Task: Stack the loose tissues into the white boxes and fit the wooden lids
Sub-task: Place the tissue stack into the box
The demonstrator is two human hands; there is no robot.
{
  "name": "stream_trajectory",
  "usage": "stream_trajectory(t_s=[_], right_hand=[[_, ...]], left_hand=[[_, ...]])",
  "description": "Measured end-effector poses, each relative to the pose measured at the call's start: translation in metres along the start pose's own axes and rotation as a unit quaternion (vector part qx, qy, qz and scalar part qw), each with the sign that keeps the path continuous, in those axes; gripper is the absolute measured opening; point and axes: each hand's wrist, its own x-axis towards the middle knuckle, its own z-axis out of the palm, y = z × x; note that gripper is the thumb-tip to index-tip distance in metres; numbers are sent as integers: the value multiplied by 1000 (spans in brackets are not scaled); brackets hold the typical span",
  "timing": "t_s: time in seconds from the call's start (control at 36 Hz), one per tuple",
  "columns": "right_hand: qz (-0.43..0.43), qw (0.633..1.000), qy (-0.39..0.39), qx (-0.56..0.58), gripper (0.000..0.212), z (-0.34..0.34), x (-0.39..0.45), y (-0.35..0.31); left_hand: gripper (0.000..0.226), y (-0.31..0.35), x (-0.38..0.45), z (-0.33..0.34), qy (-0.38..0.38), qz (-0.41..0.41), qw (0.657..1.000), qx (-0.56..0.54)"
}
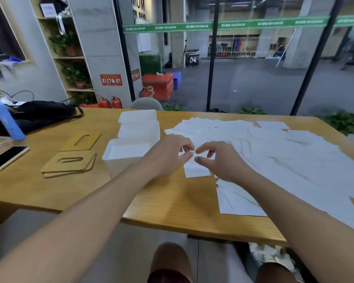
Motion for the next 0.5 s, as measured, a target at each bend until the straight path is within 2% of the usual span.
stream_trajectory(t_s=[0.17, 0.31, 0.42, 0.5], right_hand=[[56, 998, 7, 7, 21, -28, -30, 56], [90, 996, 4, 7, 22, -42, -50, 84], [60, 998, -34, -6, 27, -48, -68, 88], [6, 997, -64, -53, 30, -44, -82, 88]], left_hand=[[15, 17, 26, 56, -51, 7, 999, -15], [15, 20, 36, 91, -73, -17, 997, -30], [14, 24, 35, 112, -88, -15, 995, -46], [10, 26, 33, 122, -84, -15, 995, -55]])
